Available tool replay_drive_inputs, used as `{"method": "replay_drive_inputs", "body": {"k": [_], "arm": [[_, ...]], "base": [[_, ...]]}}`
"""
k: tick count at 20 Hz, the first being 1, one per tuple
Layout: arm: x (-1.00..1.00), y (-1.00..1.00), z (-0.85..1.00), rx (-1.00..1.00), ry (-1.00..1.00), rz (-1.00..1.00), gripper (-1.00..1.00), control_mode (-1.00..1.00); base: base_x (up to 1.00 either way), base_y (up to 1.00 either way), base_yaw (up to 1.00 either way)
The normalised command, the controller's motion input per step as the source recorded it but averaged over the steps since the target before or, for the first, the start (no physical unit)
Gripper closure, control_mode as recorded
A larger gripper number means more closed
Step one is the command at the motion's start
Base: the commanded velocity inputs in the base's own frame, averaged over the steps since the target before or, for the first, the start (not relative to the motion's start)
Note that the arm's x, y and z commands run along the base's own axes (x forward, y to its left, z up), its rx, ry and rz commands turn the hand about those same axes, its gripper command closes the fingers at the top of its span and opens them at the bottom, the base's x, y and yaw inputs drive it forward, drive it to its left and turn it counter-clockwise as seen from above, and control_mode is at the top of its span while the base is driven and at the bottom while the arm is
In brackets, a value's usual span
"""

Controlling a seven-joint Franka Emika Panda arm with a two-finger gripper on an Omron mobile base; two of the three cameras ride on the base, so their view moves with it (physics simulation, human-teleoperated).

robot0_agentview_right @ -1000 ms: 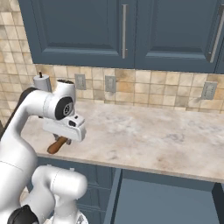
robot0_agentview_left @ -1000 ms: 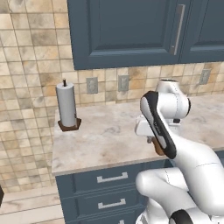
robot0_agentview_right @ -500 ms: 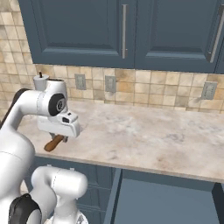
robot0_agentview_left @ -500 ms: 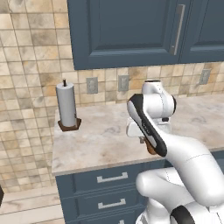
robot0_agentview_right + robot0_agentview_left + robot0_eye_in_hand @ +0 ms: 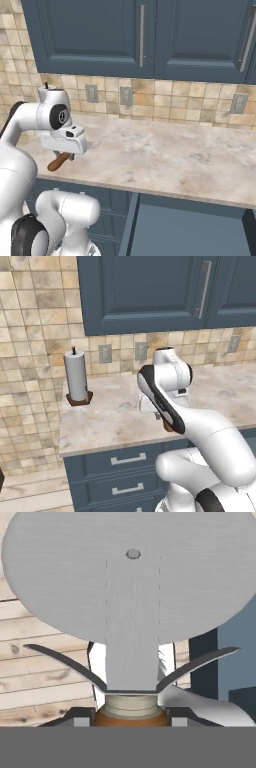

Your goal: Take the pizza cutter from the drawer on the right and place it on the dining counter for cutting.

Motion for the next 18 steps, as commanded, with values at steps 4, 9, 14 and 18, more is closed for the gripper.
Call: {"method": "replay_drive_inputs", "body": {"k": [4,9,14,18], "arm": [[0.00,-0.20,0.00,0.00,0.00,0.02,1.00,-1.00],[0.00,-0.12,0.00,0.02,0.00,0.00,1.00,-1.00],[0.00,0.00,0.00,0.00,0.00,0.00,1.00,1.00],[0.00,0.00,0.00,0.00,0.00,0.00,1.00,1.00]], "base": [[0.00,0.00,0.00],[0.00,0.00,0.00],[-0.16,0.40,0.09],[-0.07,0.95,0.53]]}}
